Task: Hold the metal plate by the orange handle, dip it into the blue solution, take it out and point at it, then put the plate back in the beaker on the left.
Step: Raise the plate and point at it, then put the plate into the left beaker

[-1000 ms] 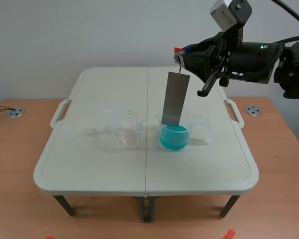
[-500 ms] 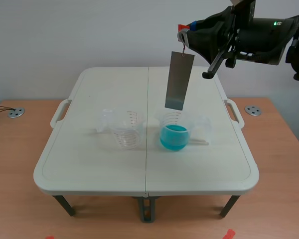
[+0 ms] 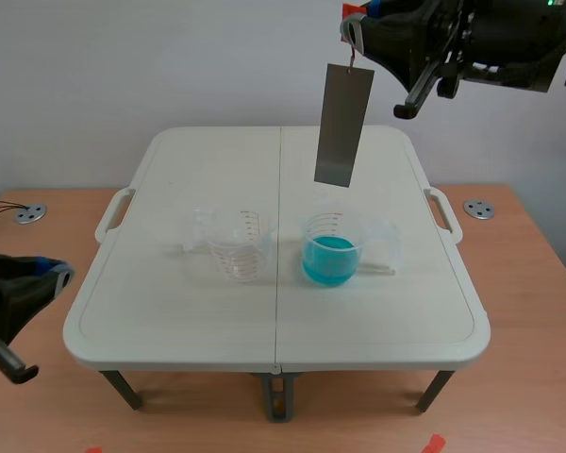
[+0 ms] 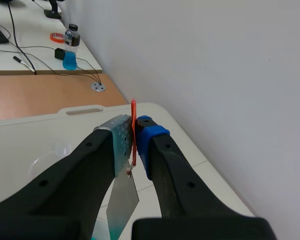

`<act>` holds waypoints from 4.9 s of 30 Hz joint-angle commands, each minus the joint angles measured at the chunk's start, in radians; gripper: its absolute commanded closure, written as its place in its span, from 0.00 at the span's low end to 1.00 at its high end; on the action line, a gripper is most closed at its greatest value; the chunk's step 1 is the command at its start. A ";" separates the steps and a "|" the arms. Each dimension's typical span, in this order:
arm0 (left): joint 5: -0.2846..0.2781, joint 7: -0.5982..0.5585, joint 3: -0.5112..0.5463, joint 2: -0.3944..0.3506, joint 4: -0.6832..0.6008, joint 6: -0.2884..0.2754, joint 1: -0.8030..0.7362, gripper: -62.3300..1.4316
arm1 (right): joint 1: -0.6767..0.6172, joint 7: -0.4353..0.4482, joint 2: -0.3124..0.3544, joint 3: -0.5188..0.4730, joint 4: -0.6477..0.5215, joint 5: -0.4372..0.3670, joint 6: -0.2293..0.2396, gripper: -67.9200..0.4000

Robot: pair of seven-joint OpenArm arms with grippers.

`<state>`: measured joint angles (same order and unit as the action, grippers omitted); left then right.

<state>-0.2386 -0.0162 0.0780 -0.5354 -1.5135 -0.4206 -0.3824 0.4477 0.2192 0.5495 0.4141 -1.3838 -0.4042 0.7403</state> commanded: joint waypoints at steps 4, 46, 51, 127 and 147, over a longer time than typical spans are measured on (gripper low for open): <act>-0.006 0.028 -0.125 0.009 0.004 -0.018 0.148 0.96 | 0.011 0.003 0.029 -0.017 -0.050 -0.035 0.005 0.98; 0.261 -0.134 -0.450 0.425 0.503 0.025 0.724 0.96 | 0.011 -0.015 0.035 -0.018 -0.069 -0.060 0.005 0.98; 0.262 -0.146 -0.450 0.441 0.503 0.025 0.740 0.96 | 0.011 -0.015 0.035 -0.018 -0.069 -0.060 0.005 0.98; -0.074 -0.230 0.057 0.042 0.382 0.245 -0.623 0.96 | 0.056 -0.124 -0.137 -0.013 -0.067 0.020 0.005 0.98; -0.026 -0.172 -0.190 0.039 0.401 0.242 -0.572 0.96 | 0.137 -0.195 -0.337 0.045 0.013 0.130 0.005 0.98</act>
<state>-0.2619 -0.1841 -0.1154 -0.4885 -1.1072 -0.1757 -0.9512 0.5510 0.0120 0.2195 0.4541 -1.3727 -0.2672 0.7399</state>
